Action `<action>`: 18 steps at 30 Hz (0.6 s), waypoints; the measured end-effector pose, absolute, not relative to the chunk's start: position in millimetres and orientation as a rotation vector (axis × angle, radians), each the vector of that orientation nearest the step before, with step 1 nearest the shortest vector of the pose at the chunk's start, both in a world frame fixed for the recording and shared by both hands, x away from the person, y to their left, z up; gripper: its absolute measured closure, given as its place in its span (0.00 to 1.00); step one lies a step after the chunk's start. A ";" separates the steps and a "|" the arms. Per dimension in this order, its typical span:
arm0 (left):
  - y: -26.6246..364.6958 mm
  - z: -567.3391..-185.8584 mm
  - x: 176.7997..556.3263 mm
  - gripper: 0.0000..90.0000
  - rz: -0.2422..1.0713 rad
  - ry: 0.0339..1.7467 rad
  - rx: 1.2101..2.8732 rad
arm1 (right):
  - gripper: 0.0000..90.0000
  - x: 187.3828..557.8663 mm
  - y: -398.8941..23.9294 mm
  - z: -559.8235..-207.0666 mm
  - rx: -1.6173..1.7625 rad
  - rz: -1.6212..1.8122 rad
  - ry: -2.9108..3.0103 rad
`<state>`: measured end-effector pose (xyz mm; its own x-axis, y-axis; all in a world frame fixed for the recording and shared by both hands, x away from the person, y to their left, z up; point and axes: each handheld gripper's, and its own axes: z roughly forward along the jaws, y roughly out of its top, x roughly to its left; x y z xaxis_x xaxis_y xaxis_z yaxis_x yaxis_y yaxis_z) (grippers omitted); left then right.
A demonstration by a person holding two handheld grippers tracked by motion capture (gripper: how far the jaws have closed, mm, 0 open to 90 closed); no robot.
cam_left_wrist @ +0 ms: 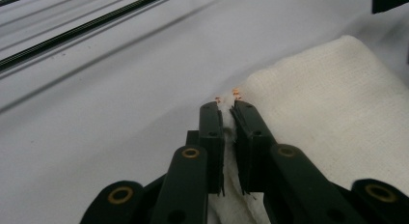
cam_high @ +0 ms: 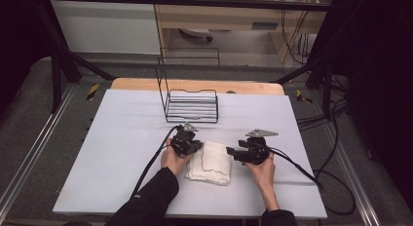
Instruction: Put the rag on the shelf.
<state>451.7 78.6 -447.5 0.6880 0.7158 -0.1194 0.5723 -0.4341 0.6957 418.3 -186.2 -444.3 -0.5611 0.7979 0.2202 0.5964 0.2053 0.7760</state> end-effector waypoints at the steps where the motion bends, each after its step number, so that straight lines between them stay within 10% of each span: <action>1: 78.6 -447.6 451.5 0.91 0.250 0.982 2.157 | 0.40 420.2 -183.6 -445.6 1.328 1.265 2.255; 18: 80.1 -448.6 452.0 0.91 0.243 0.970 2.151 | 0.71 428.3 -169.9 -454.9 1.364 1.241 2.323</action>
<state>452.0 80.1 -448.6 0.6948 0.7083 -0.1247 0.5657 -0.4312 0.7029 428.3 -169.9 -454.9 -0.5646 0.7882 0.2450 0.6419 0.2327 0.7307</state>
